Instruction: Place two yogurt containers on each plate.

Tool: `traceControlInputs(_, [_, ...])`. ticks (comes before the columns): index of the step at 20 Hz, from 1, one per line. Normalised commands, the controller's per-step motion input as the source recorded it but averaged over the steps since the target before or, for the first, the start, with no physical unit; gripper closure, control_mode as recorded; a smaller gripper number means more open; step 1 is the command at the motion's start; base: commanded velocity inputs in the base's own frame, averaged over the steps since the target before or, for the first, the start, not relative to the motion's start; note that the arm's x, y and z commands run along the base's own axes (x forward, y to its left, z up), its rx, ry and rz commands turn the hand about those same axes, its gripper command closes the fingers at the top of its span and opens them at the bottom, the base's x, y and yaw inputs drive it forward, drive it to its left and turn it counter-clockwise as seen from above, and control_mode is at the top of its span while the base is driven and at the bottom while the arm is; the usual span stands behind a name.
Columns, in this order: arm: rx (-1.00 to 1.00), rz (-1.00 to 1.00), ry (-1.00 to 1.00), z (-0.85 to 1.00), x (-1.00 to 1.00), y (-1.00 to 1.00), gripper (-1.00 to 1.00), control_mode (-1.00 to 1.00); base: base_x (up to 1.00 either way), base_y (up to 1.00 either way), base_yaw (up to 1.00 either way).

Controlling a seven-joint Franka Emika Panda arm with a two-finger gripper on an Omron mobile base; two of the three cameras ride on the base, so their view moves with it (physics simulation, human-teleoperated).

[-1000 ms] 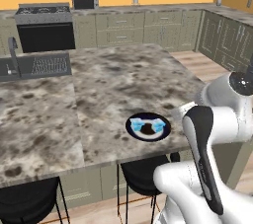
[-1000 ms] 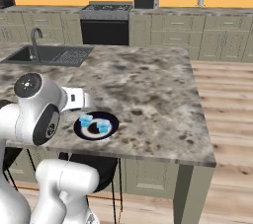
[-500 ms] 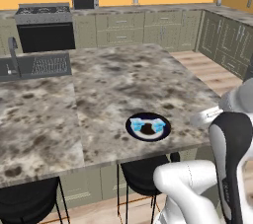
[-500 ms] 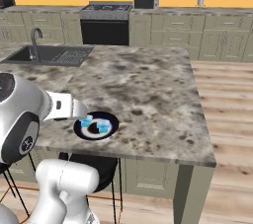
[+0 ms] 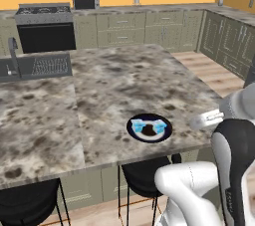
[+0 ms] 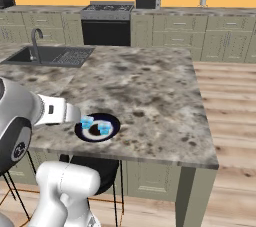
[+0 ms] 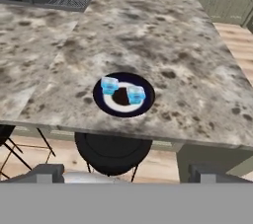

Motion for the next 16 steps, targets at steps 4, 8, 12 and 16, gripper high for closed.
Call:
traceControlInputs(4, [0.11,-0.1,-0.11,-0.01,-0.04,0.32,-1.0,-1.0,0.0,0.0,0.0])
traceControlInputs(8, [0.1,-0.02,-0.1,-0.01,-0.23,0.0,-1.0,-1.0,0.0,0.0,0.0])
traceControlInputs(12, [0.08,0.0,-0.16,-0.01,-0.29,0.11,-1.0,-1.0,0.0,0.0,0.0])
traceControlInputs(16, [0.0,0.0,-0.03,-0.05,0.03,0.39,-1.0,-1.0,0.0,0.0,0.0])
